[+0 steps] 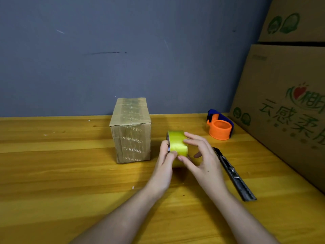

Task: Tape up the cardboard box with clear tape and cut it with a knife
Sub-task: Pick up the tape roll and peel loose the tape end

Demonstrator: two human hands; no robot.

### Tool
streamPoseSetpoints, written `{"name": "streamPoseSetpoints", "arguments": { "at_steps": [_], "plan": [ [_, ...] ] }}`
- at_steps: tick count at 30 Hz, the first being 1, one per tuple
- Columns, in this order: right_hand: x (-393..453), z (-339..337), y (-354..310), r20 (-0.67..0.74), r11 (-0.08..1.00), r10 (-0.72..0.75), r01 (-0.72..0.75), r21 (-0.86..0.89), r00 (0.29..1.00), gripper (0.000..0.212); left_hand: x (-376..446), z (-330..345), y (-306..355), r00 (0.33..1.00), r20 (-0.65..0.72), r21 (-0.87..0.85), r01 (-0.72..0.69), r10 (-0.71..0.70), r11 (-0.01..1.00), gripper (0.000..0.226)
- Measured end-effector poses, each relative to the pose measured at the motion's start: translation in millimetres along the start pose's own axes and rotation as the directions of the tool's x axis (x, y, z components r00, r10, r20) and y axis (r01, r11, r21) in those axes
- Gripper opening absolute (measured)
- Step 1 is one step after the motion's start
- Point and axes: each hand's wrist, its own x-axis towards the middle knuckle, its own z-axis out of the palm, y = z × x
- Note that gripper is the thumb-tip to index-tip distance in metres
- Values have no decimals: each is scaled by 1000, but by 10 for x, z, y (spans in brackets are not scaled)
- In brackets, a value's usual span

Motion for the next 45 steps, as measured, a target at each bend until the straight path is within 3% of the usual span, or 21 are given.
{"name": "streamPoseSetpoints", "arguments": {
  "at_steps": [8,20,24,27,36,41,43,45],
  "plan": [
    [-29,30,-12,-24,1000,19,-19,-9,1000,31,11,-5,-15,1000,9,3,22,-22,1000,30],
    [-42,126,30,-27,988,77,-73,139,997,14,11,-4,5,999,9,23,40,-41,999,21],
    [-63,133,24,-28,989,68,-64,135,997,19,19,-17,7,999,2,24,46,-46,999,17],
    [-71,108,-1,-40,992,73,-68,102,997,44,15,-9,6,999,11,22,50,-50,999,14],
    [-91,124,-1,-47,997,70,-69,24,996,13,11,-1,9,998,-12,60,61,-60,996,17],
    [-89,148,-4,-39,996,71,-69,63,997,18,28,-2,26,998,-24,57,67,-66,996,12],
    [-88,144,-19,-36,991,82,-78,113,996,39,19,1,31,997,-20,42,70,-69,997,15],
    [-84,133,-26,-31,991,82,-78,111,996,47,20,-4,22,997,-6,40,76,-75,996,17]
  ]
}}
